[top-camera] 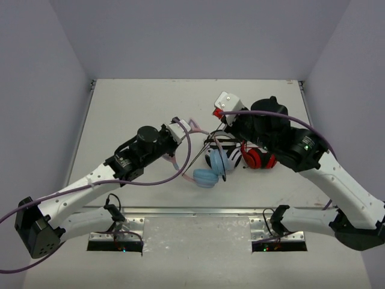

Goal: Wrap the headphones

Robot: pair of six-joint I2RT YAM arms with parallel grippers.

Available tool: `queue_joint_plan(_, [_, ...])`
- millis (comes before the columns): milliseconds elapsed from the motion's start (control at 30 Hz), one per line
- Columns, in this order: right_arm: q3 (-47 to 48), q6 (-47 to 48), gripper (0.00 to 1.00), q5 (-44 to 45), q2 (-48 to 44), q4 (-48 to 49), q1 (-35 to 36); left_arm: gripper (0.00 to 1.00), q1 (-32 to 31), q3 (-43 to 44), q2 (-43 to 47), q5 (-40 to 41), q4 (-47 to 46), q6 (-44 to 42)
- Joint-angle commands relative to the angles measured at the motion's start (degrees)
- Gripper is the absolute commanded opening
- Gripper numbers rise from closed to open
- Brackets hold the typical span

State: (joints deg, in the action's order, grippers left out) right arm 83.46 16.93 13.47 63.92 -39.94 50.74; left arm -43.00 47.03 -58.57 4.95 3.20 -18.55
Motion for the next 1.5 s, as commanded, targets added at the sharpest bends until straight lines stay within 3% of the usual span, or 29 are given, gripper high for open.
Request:
queue_joint_plan(0, [-0.3,2.4,0.01,0.5,1.0,2.9,-4.7,0.00,-1.0,2.2,1.3,-8.9,0.0,-1.8])
queue_joint_plan(233, [-1.6,0.0,0.01,-4.0,3.2,5.8,-12.9,0.00,-1.4,3.9,3.6,-16.3,2.9,-1.2])
queue_joint_plan(733, [-6.8,-11.0,0.01,-17.7,2.5,11.7,-26.6,0.00,-1.4,3.9,12.8,-13.7,1.5,0.4])
queue_joint_plan(1167, [-9.1,-15.7,0.01,-17.1,0.9,15.2,-30.1,0.00,-0.9,6.4,11.4,-1.9,0.1,4.4])
queue_joint_plan(1300, [-7.4,-16.4,0.01,-19.6,2.6,14.7,-31.0,0.00,-0.4,6.8,11.5,-4.7,-0.2,5.4])
queue_joint_plan(1467, [-5.9,-17.4,0.01,-24.4,5.3,14.6,-31.1,0.00,-0.4,8.7,12.0,-5.2,-4.9,13.3])
